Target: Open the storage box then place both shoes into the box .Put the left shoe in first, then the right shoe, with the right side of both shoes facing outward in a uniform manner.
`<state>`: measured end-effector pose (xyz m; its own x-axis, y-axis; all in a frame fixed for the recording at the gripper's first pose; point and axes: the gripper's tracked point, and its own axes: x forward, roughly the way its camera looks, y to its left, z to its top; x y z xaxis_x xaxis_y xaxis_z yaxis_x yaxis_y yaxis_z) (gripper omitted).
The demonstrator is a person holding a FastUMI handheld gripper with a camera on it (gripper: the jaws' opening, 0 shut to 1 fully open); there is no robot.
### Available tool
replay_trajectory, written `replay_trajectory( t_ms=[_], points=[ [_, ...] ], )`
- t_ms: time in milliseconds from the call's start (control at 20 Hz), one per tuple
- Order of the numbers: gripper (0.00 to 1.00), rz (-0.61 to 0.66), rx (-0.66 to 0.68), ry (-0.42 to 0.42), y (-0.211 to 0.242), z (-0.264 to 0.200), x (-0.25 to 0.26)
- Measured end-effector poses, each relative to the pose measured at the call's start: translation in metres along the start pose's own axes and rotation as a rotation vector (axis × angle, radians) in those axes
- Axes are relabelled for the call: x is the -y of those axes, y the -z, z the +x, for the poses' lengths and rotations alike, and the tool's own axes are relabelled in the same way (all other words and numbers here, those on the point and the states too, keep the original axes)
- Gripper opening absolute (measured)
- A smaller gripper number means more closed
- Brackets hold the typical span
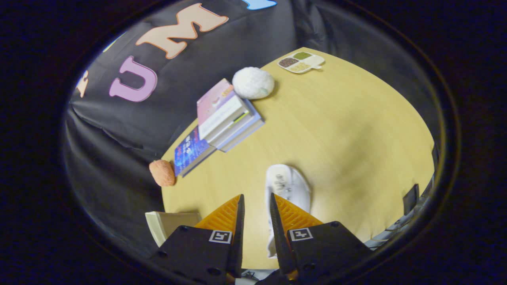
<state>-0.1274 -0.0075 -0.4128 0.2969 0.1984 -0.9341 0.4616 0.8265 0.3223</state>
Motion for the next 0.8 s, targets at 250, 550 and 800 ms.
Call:
replay_trajectory(
  t_ms=[250, 550, 800],
  points=[
    [0.38, -0.072, -0.114, 0.077, 0.039, 0.022, 0.054],
    [0.38, -0.137, -0.174, 0.132, 0.074, 0.041, 0.060],
    [0.39, -0.136, -0.179, 0.175, 0.082, 0.058, 0.062]
  ],
)
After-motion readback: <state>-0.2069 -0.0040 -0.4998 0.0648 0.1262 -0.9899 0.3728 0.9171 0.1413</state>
